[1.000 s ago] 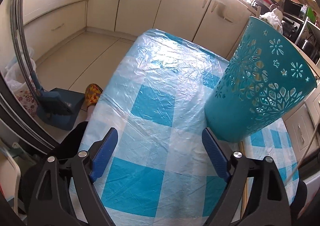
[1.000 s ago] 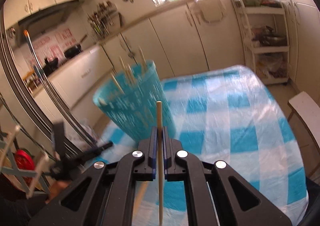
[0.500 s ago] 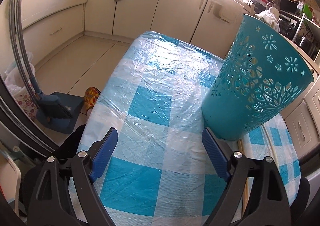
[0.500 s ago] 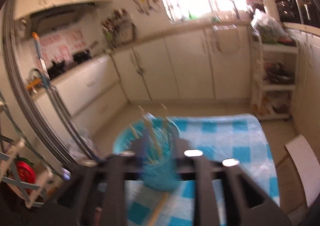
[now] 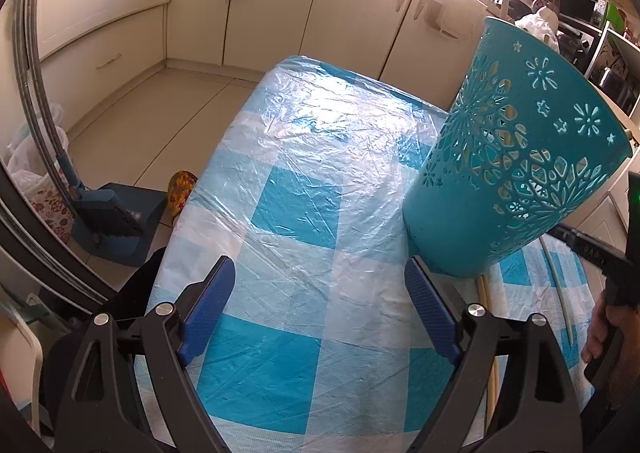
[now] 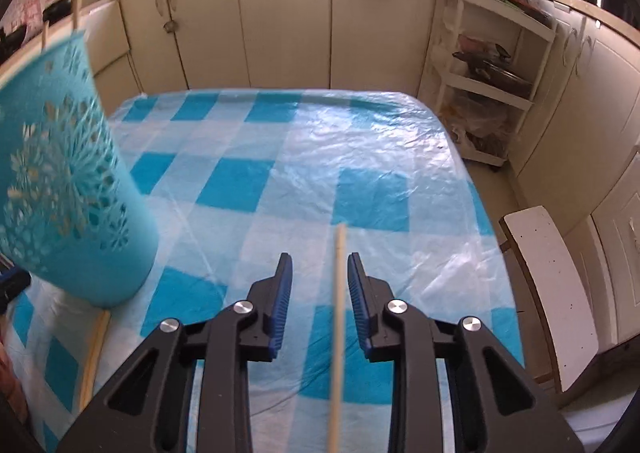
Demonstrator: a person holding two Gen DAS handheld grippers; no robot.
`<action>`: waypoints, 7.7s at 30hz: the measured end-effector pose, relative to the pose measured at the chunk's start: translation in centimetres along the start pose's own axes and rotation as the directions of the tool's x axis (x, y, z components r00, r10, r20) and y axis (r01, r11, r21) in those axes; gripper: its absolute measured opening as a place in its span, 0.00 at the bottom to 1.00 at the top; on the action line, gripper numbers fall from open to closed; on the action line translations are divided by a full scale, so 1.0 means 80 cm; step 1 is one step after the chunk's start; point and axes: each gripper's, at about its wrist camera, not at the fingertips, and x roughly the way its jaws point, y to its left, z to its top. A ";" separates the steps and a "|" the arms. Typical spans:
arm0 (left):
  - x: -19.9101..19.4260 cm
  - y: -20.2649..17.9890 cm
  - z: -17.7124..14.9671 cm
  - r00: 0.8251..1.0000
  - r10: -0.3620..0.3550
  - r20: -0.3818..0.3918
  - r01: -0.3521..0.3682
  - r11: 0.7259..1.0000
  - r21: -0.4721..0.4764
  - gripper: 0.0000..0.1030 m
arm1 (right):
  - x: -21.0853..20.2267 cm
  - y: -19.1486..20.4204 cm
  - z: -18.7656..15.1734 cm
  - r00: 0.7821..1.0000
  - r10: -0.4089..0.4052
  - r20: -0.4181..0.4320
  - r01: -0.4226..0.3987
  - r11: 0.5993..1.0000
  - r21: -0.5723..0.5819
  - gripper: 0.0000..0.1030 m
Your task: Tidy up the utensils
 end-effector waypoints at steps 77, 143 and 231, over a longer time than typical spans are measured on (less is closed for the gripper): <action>-0.010 -0.008 -0.004 0.999 0.009 0.033 -0.010 1.000 0.027 0.85 | -0.048 0.180 -0.089 0.985 0.153 -0.075 -0.161 0.981 -0.105 0.09; -0.033 -0.142 -0.041 0.991 -0.052 -0.126 0.102 0.896 0.433 0.05 | -0.043 0.081 -0.100 0.950 0.308 -0.056 -0.304 0.950 0.079 0.06; -0.024 -0.056 -0.002 1.000 0.005 -0.009 -0.003 0.981 0.193 0.79 | -0.057 0.119 -0.117 0.980 0.193 -0.058 -0.194 0.981 -0.022 0.06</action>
